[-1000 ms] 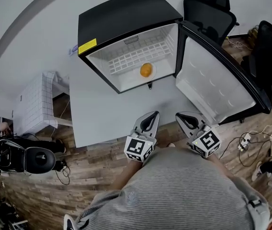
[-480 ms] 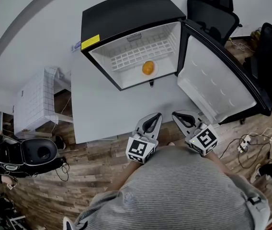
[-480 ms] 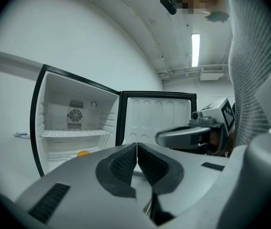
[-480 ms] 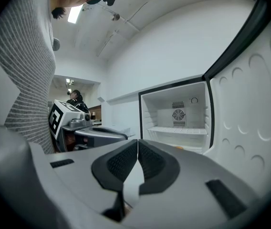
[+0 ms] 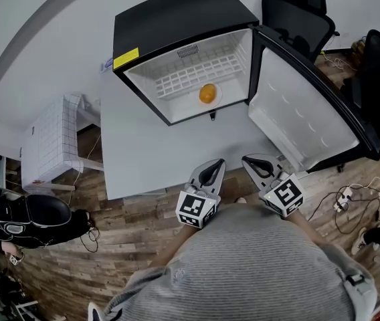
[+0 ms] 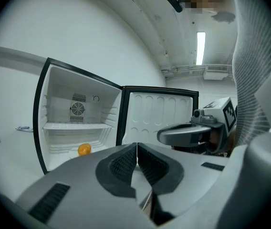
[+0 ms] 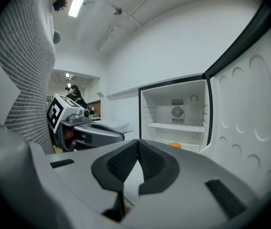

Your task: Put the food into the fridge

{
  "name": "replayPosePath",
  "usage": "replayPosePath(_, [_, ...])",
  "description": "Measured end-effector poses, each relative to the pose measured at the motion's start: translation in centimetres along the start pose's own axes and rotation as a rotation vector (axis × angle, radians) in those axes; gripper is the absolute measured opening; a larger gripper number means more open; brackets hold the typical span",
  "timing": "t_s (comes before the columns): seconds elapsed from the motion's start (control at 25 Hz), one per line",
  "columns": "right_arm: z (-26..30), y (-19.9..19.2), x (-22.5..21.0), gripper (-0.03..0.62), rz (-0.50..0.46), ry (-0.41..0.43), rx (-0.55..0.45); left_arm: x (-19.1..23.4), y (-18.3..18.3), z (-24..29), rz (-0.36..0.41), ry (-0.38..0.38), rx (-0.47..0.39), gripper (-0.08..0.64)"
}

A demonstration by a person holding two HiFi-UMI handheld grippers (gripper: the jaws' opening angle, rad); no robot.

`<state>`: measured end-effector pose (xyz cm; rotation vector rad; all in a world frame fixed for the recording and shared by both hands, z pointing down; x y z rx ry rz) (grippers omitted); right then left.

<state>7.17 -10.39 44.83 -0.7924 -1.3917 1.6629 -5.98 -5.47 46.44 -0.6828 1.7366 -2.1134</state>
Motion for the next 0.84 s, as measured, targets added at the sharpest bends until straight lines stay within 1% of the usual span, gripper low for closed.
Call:
replayPosePath(0.2, [-0.03, -0.07, -0.14, 0.012, 0.007, -0.004, -0.008, -0.13, -0.13, 0.18, -0.005, -0.007, 0.008, 0.014])
replayPosePath(0.32, [0.07, -0.4, -0.26, 0.012, 0.027, -0.01, -0.016, -0.1, -0.19, 0.18, -0.008, -0.007, 0.01, 0.014])
replayPosePath(0.52, [0.17, 0.08, -0.16, 0.012, 0.0, 0.011, -0.001, 0.04, -0.2, 0.17, -0.013, -0.002, 0.013, 0.014])
replayPosePath(0.84, [0.34, -0.19, -0.62, 0.012, 0.014, 0.007, -0.012, 0.36, -0.19, 0.4, -0.007, 0.005, 0.019, 0.014])
Point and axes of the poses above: the fingertips, and each gripper's own axes: z forward along the fingers, x to its left, y out of its top, the point moved 6 cm from there along -z, backward along the fingers, and after that the axes turned 11 degrees about -y, right-handed, at the moved point
